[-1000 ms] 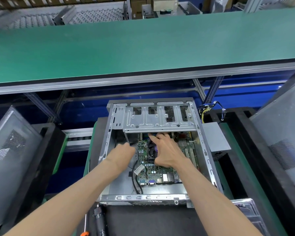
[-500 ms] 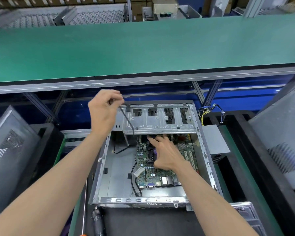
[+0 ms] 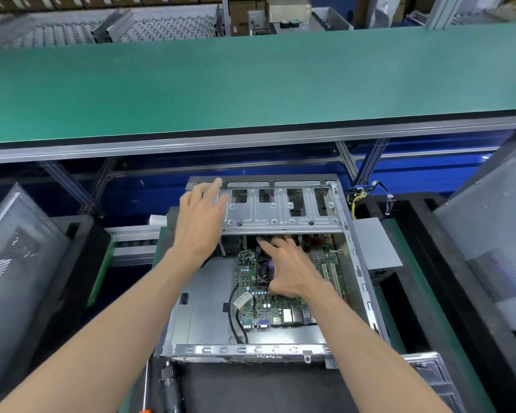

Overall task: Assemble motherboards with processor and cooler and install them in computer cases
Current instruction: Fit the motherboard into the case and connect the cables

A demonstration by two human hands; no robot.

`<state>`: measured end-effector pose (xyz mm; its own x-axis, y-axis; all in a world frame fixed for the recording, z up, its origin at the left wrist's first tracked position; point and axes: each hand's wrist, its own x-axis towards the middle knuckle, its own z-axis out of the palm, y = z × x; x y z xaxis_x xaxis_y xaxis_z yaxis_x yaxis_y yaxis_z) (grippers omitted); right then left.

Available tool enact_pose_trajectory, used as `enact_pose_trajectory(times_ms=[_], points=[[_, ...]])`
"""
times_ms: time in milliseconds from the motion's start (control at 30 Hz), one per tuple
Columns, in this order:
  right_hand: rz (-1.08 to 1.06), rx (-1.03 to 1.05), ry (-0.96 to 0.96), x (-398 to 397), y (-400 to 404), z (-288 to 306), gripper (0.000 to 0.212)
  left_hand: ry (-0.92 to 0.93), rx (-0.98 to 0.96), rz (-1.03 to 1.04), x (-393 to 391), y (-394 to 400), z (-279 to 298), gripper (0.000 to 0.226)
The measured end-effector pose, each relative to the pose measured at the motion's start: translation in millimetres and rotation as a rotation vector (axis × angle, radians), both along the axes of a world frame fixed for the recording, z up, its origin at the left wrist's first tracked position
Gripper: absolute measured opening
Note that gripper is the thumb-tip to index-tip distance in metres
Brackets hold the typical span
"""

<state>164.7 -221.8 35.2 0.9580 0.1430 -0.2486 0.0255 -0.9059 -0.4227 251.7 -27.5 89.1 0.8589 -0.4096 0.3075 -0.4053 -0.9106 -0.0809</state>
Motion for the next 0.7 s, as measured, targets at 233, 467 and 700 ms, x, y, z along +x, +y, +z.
enact_pose_trajectory(times_ms=[233,467,700], points=[[-0.003,-0.010,-0.018,-1,0,0,0.102,0.225,-0.293,-0.289,-41,-29,-16,0.019],[0.000,0.001,-0.030,-1,0,2,0.101,0.390,-0.408,0.143,-61,-35,-30,0.025],[-0.001,0.011,-0.024,0,-1,4,0.103,1.109,-0.664,0.640,-53,-27,-70,0.037]])
